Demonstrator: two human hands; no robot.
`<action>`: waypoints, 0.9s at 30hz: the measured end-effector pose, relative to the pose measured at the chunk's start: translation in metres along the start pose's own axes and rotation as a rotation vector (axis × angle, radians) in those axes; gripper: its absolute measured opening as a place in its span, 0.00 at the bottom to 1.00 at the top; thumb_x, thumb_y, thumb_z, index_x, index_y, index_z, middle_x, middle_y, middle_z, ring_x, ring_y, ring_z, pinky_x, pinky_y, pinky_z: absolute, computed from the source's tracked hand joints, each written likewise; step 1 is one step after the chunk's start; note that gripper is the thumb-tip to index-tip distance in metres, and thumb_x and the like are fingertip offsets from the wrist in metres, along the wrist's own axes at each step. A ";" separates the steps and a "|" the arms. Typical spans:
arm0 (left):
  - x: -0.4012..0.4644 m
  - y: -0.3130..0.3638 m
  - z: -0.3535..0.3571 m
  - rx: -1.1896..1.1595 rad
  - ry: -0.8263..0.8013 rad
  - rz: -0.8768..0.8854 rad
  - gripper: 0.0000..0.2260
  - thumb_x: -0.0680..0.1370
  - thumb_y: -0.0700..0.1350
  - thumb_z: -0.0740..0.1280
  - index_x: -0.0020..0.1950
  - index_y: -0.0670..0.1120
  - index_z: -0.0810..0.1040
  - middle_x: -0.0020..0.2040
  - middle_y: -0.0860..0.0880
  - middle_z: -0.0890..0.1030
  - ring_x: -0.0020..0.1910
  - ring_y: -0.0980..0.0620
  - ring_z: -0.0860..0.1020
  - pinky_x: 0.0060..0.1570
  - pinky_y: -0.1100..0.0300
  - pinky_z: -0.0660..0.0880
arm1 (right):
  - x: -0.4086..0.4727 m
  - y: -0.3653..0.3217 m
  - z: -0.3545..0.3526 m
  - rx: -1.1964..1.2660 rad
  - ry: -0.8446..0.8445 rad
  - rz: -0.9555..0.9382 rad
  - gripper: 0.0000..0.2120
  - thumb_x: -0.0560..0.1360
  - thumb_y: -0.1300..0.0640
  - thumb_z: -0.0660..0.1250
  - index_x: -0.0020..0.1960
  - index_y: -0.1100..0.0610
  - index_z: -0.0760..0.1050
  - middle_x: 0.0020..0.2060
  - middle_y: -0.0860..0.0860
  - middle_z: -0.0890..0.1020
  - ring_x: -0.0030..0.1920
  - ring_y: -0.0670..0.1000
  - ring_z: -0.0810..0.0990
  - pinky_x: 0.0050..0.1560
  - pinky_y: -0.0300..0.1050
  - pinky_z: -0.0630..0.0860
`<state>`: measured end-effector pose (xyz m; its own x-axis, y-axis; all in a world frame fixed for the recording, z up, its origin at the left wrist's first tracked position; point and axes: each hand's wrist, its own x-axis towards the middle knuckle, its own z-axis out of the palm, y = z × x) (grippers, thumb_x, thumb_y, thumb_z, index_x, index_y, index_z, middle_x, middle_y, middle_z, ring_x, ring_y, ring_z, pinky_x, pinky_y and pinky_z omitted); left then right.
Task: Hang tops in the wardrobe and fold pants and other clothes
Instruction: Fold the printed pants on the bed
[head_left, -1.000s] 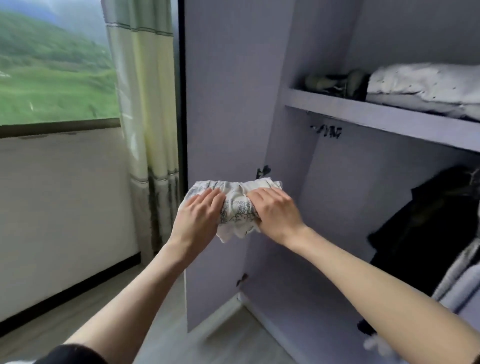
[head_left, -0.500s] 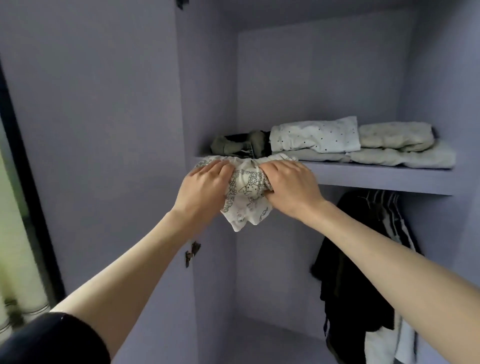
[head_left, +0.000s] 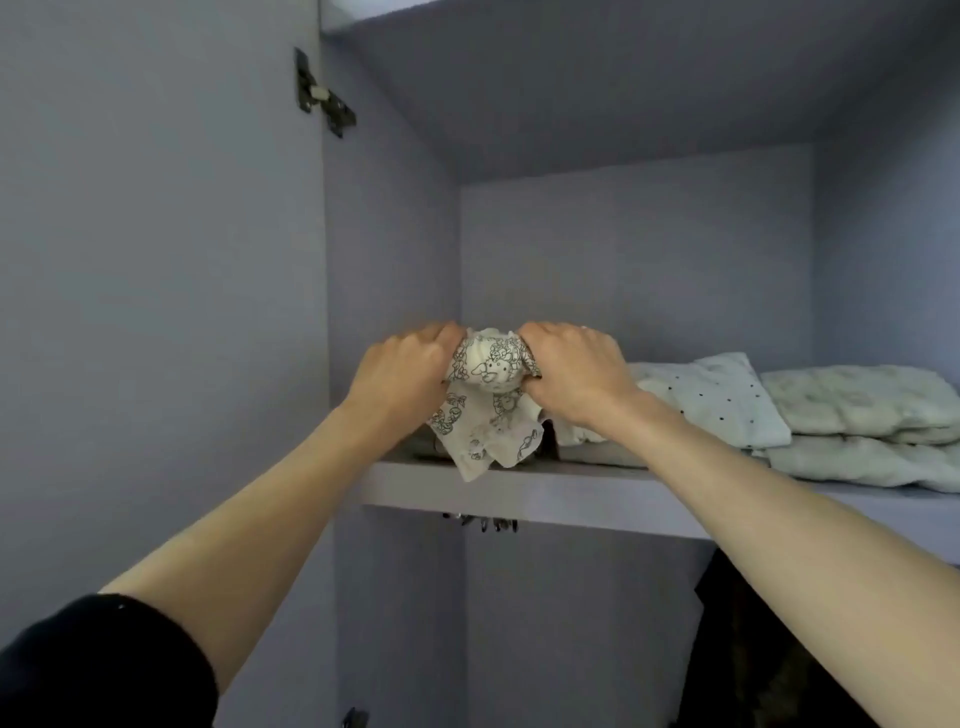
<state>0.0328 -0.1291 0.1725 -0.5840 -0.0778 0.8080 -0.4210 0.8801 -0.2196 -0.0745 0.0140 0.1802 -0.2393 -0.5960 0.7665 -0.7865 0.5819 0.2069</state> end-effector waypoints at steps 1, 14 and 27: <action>0.019 -0.004 0.009 0.004 0.061 0.006 0.22 0.73 0.35 0.64 0.66 0.45 0.69 0.62 0.47 0.76 0.57 0.43 0.76 0.47 0.50 0.74 | 0.019 0.009 0.006 -0.006 0.058 -0.015 0.15 0.73 0.56 0.65 0.59 0.55 0.72 0.54 0.51 0.79 0.55 0.55 0.77 0.52 0.48 0.69; 0.082 -0.032 0.161 -0.040 -0.381 -0.014 0.32 0.78 0.45 0.63 0.77 0.50 0.49 0.78 0.48 0.48 0.76 0.48 0.48 0.73 0.48 0.48 | 0.092 0.063 0.137 0.142 -0.289 -0.122 0.27 0.75 0.55 0.62 0.73 0.52 0.59 0.71 0.52 0.66 0.69 0.54 0.66 0.66 0.48 0.63; 0.052 -0.029 0.147 -0.239 -0.489 -0.056 0.30 0.80 0.44 0.56 0.77 0.50 0.41 0.78 0.49 0.43 0.76 0.48 0.44 0.74 0.45 0.45 | 0.058 0.054 0.132 0.254 -0.341 -0.059 0.28 0.81 0.47 0.53 0.77 0.49 0.47 0.77 0.50 0.47 0.77 0.50 0.44 0.74 0.54 0.43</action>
<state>-0.0871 -0.2273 0.1409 -0.8439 -0.2857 0.4542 -0.3240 0.9460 -0.0070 -0.2058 -0.0621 0.1557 -0.3307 -0.7976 0.5045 -0.9096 0.4119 0.0550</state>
